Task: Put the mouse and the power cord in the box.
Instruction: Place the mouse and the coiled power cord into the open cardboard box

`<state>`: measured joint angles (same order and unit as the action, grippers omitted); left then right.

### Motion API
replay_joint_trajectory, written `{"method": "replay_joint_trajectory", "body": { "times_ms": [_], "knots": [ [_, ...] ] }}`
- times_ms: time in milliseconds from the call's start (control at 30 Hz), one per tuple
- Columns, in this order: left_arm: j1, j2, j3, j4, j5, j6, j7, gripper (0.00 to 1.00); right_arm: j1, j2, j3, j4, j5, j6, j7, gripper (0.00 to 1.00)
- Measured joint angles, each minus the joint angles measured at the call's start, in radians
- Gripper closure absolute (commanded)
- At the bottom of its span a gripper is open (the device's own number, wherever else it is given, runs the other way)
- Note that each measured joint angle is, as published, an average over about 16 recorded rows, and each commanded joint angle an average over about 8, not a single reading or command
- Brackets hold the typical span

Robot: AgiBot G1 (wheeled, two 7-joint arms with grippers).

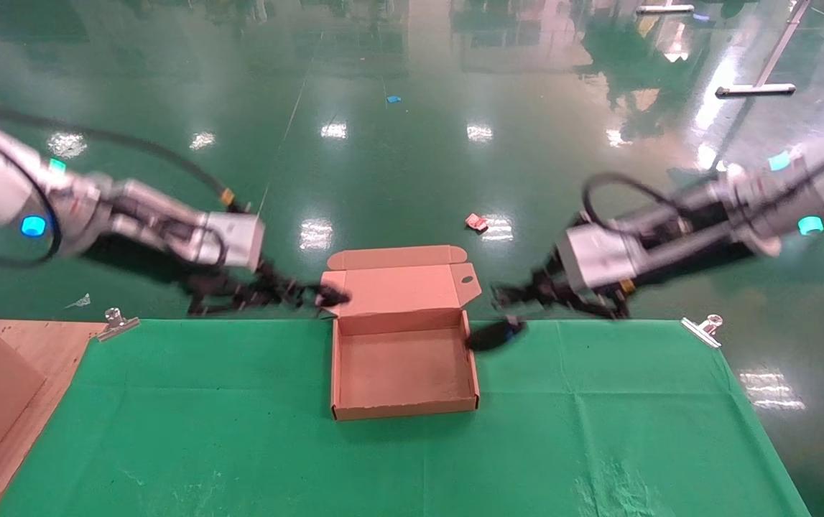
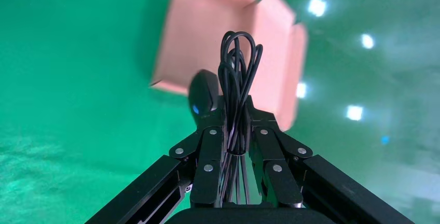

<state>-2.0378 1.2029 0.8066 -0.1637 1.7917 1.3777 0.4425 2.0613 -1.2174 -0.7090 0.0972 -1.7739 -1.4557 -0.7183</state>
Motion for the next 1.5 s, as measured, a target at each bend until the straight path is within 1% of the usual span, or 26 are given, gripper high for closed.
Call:
{"method": "replay_joint_trajectory", "body": {
  "times_ms": [167, 300, 433, 567, 733, 900, 1033, 1233, 1500],
  "knots": [
    [-0.062, 0.035, -0.001, -0.013, -0.001, 0.01, -0.003, 1.0, 0.057, -0.036, 0.005, 0.01, 0.006, -0.001, 0.038, 1.0],
    [-0.09, 0.057, -0.005, -0.012, -0.006, 0.016, 0.006, 1.0, 0.084, -0.055, 0.007, 0.012, 0.008, 0.0, 0.056, 1.0],
    [-0.093, 0.075, -0.013, -0.01, -0.018, 0.001, 0.039, 1.0, 0.099, -0.059, 0.01, 0.009, 0.013, -0.007, 0.06, 1.0],
    [-0.065, 0.093, -0.024, -0.011, -0.031, -0.062, 0.087, 1.0, 0.104, -0.054, 0.014, 0.005, 0.019, -0.021, 0.056, 1.0],
    [0.016, 0.115, -0.044, -0.027, -0.059, -0.199, 0.159, 1.0, 0.1, -0.04, 0.02, -0.001, 0.028, -0.036, 0.044, 1.0],
    [0.133, 0.137, -0.062, -0.057, -0.092, -0.372, 0.227, 1.0, 0.083, -0.026, 0.024, -0.006, 0.036, -0.047, 0.03, 1.0],
    [0.229, 0.152, -0.07, -0.085, -0.127, -0.479, 0.262, 1.0, 0.06, -0.017, 0.026, -0.012, 0.039, -0.047, 0.018, 1.0],
    [0.359, 0.163, -0.052, -0.133, -0.185, -0.565, 0.288, 1.0, 0.019, -0.008, 0.026, -0.024, 0.04, -0.037, 0.0, 1.0],
    [0.46, 0.168, 0.032, -0.191, -0.232, -0.652, 0.267, 1.0, -0.018, 0.003, 0.026, -0.038, 0.04, -0.024, -0.021, 1.0]
  ]
}}
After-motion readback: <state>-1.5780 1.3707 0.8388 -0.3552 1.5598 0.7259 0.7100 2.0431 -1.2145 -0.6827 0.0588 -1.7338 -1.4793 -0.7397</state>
